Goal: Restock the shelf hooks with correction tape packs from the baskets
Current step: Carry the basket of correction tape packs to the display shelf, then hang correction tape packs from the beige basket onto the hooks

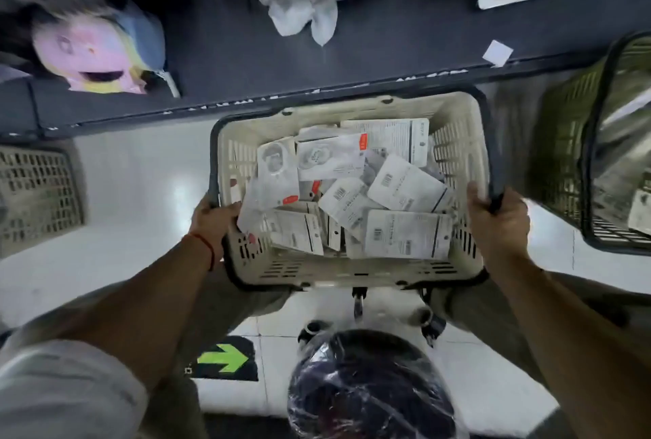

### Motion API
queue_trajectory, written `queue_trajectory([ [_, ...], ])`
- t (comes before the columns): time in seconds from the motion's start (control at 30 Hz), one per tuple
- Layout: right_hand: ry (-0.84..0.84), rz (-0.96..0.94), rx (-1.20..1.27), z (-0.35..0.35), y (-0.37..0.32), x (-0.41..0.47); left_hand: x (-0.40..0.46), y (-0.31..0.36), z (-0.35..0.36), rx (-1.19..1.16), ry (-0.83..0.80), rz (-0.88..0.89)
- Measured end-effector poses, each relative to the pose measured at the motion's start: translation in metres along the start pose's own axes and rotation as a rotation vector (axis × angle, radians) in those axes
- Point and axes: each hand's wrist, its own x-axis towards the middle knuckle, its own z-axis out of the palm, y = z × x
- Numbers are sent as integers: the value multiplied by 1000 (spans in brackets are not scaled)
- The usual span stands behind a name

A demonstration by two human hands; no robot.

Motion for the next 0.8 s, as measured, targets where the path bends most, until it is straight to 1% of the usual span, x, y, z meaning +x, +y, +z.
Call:
queue_trajectory([
  [0.07,10,-33,2,10,6,-5,13,-13,5,-58,33,-9],
  [0.13,66,-102,25,17,6,-12,23,-21,12,-57,100,23],
  [0.23,203,-174,4,26,3,-18,30,-29,18,114,244,152],
  [0.33,264,-227,-35,30,5,-15,35,-34,20,184,330,188],
  [0.4,304,-239,-52,33,7,-13,38,-35,21,192,337,183],
  [0.53,358,-275,-85,39,7,-13,44,-34,23,218,351,229],
  [0.67,329,-299,-133,37,6,-18,39,-30,24,248,333,291],
  [0.7,337,-343,-171,36,8,-19,38,-30,24,237,320,311],
  [0.73,363,-427,-236,36,9,-20,37,-31,23,209,302,332],
  [0.8,388,-646,-448,32,9,-25,31,-32,22,137,278,352],
])
